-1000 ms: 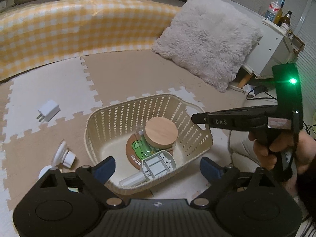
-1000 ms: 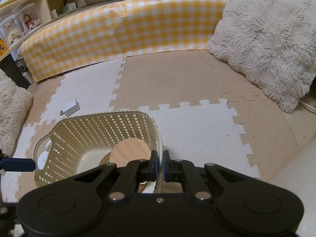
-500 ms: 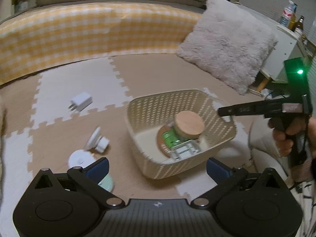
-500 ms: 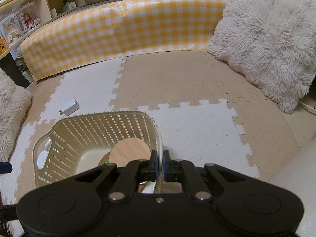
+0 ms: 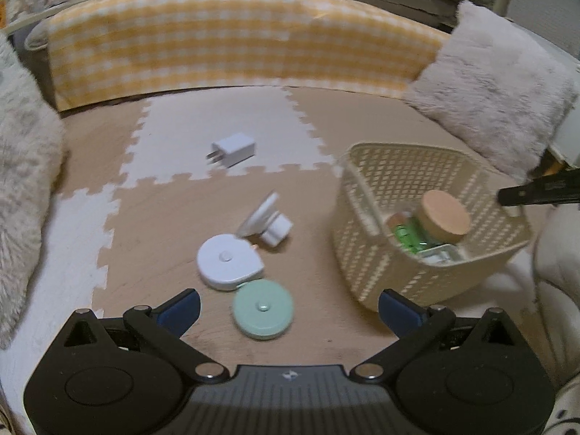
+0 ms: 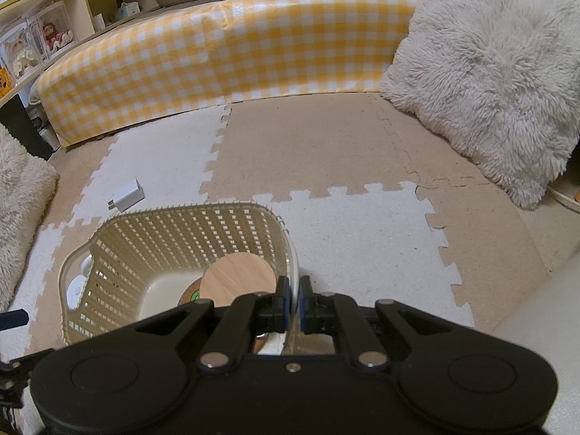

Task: Organize rigid objects
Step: 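Move the left tool to the mint-green tape measure and grasp it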

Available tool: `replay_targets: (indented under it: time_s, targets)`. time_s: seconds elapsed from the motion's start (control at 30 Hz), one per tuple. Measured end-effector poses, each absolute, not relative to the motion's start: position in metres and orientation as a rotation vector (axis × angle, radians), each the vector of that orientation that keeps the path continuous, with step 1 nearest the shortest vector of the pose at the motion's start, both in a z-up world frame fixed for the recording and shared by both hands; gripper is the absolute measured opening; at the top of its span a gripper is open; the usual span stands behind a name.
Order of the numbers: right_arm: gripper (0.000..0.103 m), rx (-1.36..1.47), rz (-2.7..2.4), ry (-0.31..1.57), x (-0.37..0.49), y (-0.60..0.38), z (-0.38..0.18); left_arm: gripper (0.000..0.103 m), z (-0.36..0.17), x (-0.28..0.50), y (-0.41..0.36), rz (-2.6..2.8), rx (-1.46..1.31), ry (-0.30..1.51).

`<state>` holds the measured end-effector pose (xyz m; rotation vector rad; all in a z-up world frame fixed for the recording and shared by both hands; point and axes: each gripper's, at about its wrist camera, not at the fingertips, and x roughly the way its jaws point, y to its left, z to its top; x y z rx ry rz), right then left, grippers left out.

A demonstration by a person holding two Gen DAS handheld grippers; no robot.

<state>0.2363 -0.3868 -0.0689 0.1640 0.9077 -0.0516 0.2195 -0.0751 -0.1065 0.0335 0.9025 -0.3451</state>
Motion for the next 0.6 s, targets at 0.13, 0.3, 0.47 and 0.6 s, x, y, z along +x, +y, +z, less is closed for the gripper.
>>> replay_targets:
  time_s: [0.13,0.3,0.47,0.6]
  targets:
    - [0.006,0.161,-0.052,0.908,0.236,-0.387,-0.069,0.103,-0.125,0.218,-0.075,-0.316,0.067,0.866]
    - [0.006,0.16,-0.053,0.909,0.236,-0.386,-0.069,0.103,-0.146,0.223,-0.076,-0.27,0.056,0.856]
    - [0.006,0.161,-0.053,0.909,0.236,-0.386,-0.069,0.103,-0.159,0.231,-0.075,-0.236,0.028,0.867]
    - [0.006,0.16,-0.053,0.909,0.237,-0.386,-0.069,0.101,-0.165,0.229,-0.075,-0.187,0.028,0.848]
